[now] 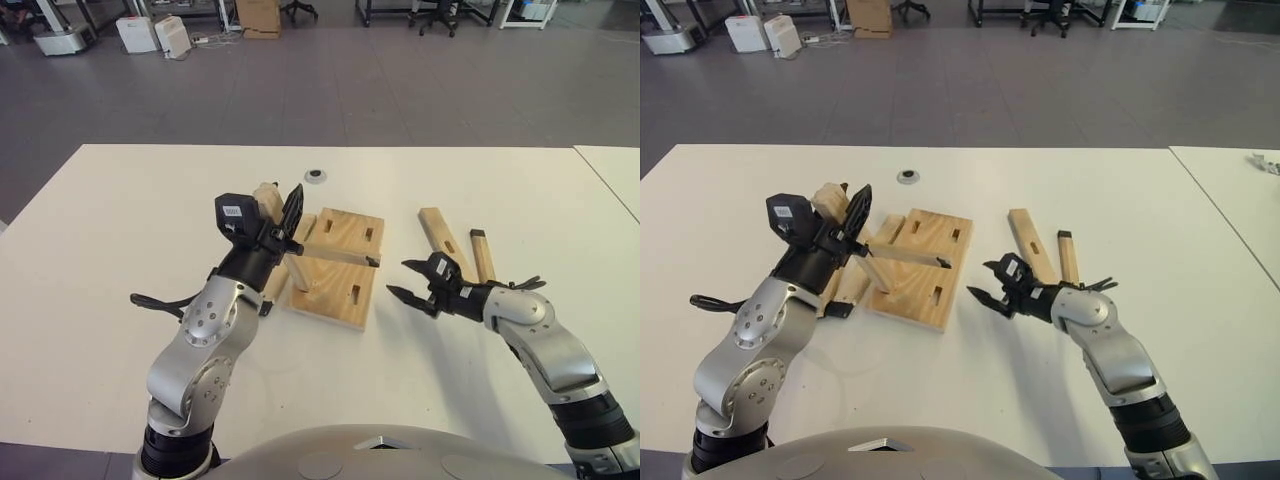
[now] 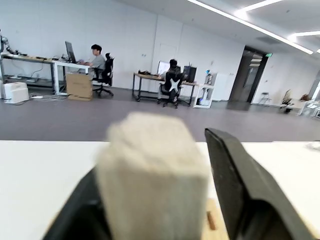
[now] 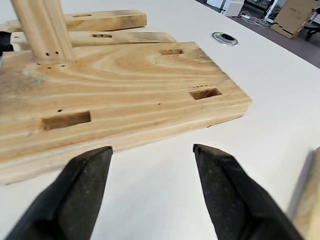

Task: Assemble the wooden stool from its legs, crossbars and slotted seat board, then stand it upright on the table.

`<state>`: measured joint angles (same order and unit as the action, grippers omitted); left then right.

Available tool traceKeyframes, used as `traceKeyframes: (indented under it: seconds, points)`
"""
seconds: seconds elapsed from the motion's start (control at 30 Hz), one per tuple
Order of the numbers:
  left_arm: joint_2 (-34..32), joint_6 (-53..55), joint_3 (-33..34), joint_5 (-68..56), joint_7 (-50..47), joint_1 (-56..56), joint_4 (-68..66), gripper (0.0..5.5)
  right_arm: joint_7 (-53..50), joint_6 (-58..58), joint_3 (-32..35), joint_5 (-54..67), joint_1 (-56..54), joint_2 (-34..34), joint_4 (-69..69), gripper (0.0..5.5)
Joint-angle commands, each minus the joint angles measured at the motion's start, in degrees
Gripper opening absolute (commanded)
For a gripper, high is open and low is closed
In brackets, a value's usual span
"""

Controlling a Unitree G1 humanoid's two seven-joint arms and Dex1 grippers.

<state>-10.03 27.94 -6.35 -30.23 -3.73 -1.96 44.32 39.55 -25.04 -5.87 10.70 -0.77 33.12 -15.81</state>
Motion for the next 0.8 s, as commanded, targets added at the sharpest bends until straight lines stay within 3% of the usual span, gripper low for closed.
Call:
traceKeyframes:
  seconds: [0.03,0.13,0.23,0.33,0.4,0.47,0.67,0.8]
  points:
    - [2.1,-1.6,2.7,-9.9,5.8,-1.7,1.1,2.74,-4.0,2.6,5.0,-2.0,-5.0,0.8,4.5,3.02]
    - [2.8,-0.2,4.1,-22.1,8.4,-1.0,2.7,3.19,-5.5,3.4,7.9,-1.9,-7.7,0.7,6.0,3.02]
    - [-1.0,0.4,7.6,-25.8,10.1,1.5,1.7,3.64,-5.7,4.3,8.7,-2.5,-8.5,1.0,7.5,3.02]
    - [-4.8,-2.6,15.8,-20.6,7.0,7.4,-3.2,4.09,-6.2,4.7,9.4,-2.5,-8.9,0.8,8.1,3.02]
    - [-8.3,-4.4,16.6,-12.2,7.3,9.7,-7.4,4.09,-7.3,5.1,10.8,-2.2,-9.3,0.5,9.5,3.02]
    - [-10.1,-3.0,14.1,-6.6,7.3,9.3,-11.9,4.09,-8.1,5.7,11.6,-2.5,-9.9,0.5,11.8,3.02]
    - [-17.5,5.9,-2.8,8.1,14.5,4.4,-25.8,4.09,-8.2,7.0,9.8,-4.3,-9.7,0.0,15.8,3.02]
    - [-17.0,9.8,-5.1,9.6,17.4,3.2,-28.7,3.92,-7.8,7.5,8.6,-4.9,-9.9,-0.4,17.1,3.02]
